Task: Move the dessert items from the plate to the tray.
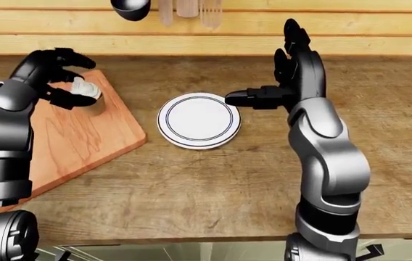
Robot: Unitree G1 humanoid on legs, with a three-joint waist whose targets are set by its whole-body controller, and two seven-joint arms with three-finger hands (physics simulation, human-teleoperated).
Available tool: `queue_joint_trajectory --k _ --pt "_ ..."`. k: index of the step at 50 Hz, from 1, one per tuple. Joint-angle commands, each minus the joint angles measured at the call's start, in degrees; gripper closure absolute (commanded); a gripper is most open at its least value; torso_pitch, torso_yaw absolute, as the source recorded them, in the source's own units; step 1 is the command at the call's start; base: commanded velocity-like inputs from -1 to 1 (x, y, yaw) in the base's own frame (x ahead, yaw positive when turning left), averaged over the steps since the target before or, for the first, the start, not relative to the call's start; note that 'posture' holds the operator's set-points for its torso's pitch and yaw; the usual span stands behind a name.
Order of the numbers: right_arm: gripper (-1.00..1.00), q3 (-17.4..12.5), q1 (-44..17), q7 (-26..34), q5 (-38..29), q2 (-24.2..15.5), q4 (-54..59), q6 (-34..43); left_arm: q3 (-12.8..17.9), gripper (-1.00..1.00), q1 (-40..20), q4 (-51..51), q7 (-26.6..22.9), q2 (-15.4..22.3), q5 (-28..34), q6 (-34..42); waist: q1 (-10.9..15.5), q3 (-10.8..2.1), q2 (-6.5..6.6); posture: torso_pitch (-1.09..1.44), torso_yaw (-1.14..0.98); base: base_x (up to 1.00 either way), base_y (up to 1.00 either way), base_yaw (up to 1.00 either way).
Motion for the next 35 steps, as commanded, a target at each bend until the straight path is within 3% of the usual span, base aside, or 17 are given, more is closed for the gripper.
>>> queue_joint_trajectory --k 1,6,11,19,24,27,30,33,35 --pt "-1.0 -0.7 -2.0 -0.1 0.0 -0.7 -1.8 -1.5 0.7 -0.5 -2.0 -2.5 0.6 1.0 -0.1 -1.0 0.1 -1.56 0.24 0.0 0.0 0.0 0.0 0.0" --pt "-1.0 -0.8 -2.6 -0.2 0.2 -1.0 -1.9 -0.9 1.0 -0.57 -1.9 -3.4 -0.1 1.2 -0.2 -0.5 0.1 -1.53 0.29 0.0 0.0 0.0 0.0 0.0" --pt "-1.0 -1.0 -4.6 -0.3 0.8 -2.1 -2.6 1.4 1.8 -1.0 -3.0 -6.6 -1.4 1.9 -1.5 1.9 0.0 -1.38 0.31 0.0 0.0 0.0 0.0 0.0" --pt "-1.0 -0.5 -8.2 0.7 0.5 -3.8 -2.1 4.2 2.4 -1.0 -3.8 -21.1 -4.7 0.5 -4.4 12.9 -0.1 -0.91 0.22 0.0 0.0 0.0 0.0 0.0" --pt "-1.0 -1.0 -10.3 2.4 0.4 -6.2 -2.4 6.4 4.0 -1.0 -6.0 -31.3 -6.5 -1.6 -11.7 23.3 0.2 -0.63 0.15 0.0 0.0 0.0 0.0 0.0" --pt "-1.0 -0.9 -11.2 3.5 -0.2 -7.2 -2.3 7.2 3.0 -1.0 -5.4 -37.4 -7.4 -1.2 -14.7 28.2 0.2 -0.48 0.14 0.0 0.0 0.0 0.01 0.0" --pt "-1.0 -0.9 -11.7 4.3 -0.7 -7.8 -3.2 8.6 2.8 -1.0 -4.3 -41.5 -8.6 -1.1 -17.1 32.9 0.2 -1.66 -0.14 0.0 0.0 -0.21 0.2 0.0" --pt "-1.0 -0.8 -12.6 5.1 -1.4 -8.3 -3.4 9.7 3.0 -1.0 -4.5 -42.9 -8.6 -0.5 -18.5 35.0 0.4 -3.08 -2.71 0.0 0.0 -0.49 0.35 0.0" --pt "-1.0 -0.7 -13.3 5.6 -1.8 -8.4 -3.4 10.2 2.9 -1.0 -5.2 -44.4 -8.9 0.2 -19.2 37.1 0.7 -3.43 -2.49 0.0 0.0 -0.64 0.43 0.0"
